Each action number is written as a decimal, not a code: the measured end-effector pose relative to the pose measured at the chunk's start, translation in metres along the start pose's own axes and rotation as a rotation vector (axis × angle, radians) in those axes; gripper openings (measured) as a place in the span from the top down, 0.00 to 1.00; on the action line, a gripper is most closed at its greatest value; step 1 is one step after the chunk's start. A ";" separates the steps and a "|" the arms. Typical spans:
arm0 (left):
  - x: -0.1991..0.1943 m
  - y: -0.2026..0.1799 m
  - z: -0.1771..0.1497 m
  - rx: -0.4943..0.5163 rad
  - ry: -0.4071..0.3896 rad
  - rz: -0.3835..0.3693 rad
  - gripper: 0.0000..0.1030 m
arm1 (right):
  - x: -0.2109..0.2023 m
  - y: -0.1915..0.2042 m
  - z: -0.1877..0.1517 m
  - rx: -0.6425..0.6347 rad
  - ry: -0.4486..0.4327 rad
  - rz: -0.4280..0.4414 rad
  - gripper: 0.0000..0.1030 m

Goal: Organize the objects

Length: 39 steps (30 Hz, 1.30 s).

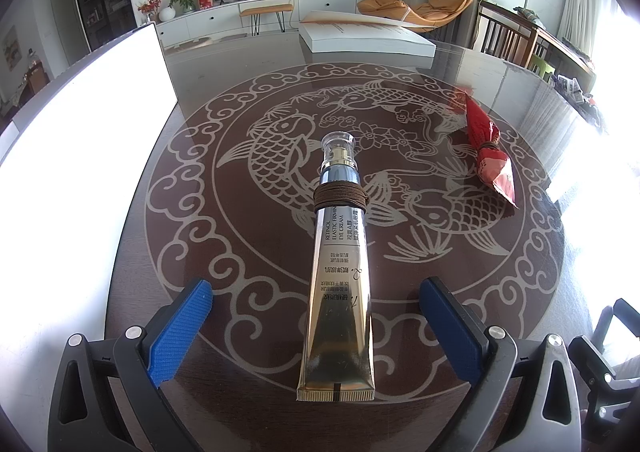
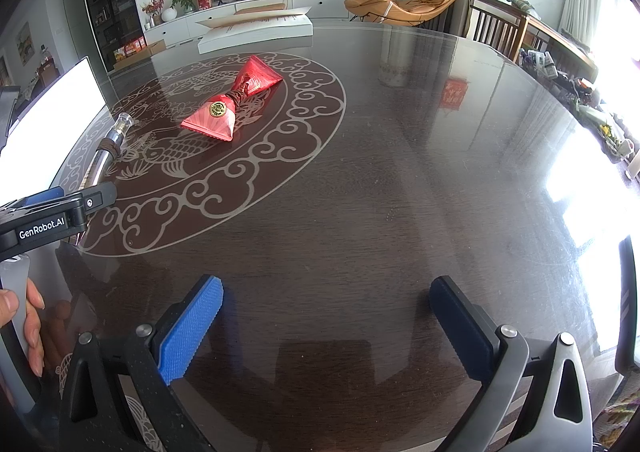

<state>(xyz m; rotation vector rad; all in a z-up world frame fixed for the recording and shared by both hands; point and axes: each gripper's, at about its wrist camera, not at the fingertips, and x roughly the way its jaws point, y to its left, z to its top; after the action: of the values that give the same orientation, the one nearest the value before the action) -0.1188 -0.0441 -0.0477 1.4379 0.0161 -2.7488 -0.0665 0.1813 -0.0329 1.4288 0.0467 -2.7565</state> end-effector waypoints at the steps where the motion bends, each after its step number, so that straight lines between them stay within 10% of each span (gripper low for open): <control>1: 0.000 0.000 0.000 0.000 0.000 0.000 0.00 | 0.000 0.000 0.000 0.000 0.000 0.000 0.00; 39: 0.005 0.001 0.011 0.046 0.090 -0.036 0.00 | 0.000 0.000 0.000 0.001 0.000 0.000 0.00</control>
<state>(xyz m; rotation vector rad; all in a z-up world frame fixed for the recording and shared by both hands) -0.1307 -0.0458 -0.0454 1.5868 -0.0182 -2.7280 -0.0662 0.1811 -0.0329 1.4283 0.0454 -2.7571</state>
